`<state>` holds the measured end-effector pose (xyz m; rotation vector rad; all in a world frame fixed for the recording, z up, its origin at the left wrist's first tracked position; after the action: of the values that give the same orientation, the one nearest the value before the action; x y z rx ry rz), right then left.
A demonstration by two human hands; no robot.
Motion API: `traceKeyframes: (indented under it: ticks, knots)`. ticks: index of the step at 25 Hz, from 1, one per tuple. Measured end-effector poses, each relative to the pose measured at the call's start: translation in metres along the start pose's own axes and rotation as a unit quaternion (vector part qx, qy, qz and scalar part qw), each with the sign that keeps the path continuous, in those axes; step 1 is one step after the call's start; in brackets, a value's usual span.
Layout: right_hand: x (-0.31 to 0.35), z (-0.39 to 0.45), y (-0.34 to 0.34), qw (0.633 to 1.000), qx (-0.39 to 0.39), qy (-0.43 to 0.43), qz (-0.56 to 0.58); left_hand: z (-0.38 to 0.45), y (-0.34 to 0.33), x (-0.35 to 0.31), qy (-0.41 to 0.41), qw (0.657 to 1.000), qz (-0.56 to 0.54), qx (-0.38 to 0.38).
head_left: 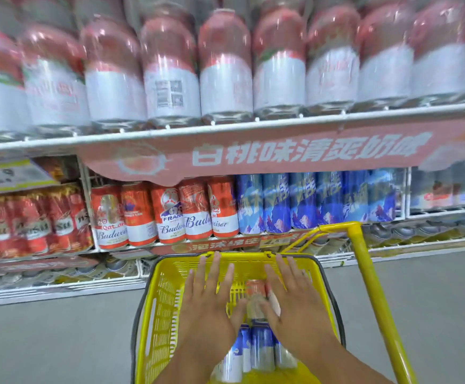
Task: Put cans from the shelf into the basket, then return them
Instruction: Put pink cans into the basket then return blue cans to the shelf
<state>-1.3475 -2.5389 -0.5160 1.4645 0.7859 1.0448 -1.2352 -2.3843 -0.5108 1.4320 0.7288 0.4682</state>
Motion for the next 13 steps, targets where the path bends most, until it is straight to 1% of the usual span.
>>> traceKeyframes:
  ticks: [4,9,11,13]
  knots:
    - [0.025,0.003,0.055,1.0,0.009,0.007,-0.004,-0.016,0.06,-0.003,0.021,1.0,0.016,-0.002]
    - [0.056,-0.001,0.139,0.999,-0.003,0.035,-0.003,-0.027,0.154,-0.011,0.041,0.998,0.034,-0.035]
    - [0.066,0.0,0.176,0.999,-0.001,0.038,-0.007,-0.028,0.195,-0.016,0.049,0.997,0.043,-0.04]
    - [0.074,0.001,0.208,0.999,-0.016,0.036,-0.005,-0.029,0.225,-0.018,0.052,0.996,0.047,-0.055]
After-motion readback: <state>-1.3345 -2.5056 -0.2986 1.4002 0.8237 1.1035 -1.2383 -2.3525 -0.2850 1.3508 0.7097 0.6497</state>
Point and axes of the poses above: each hand's wrist, its own z-axis towards the middle knuckle, its own y-axis out of the back of the hand, x = y × z, the point moved 4 cm from there along z, towards the middle knuckle, and after that the axes turned 2 degrees about y, right-handed, at the moved point
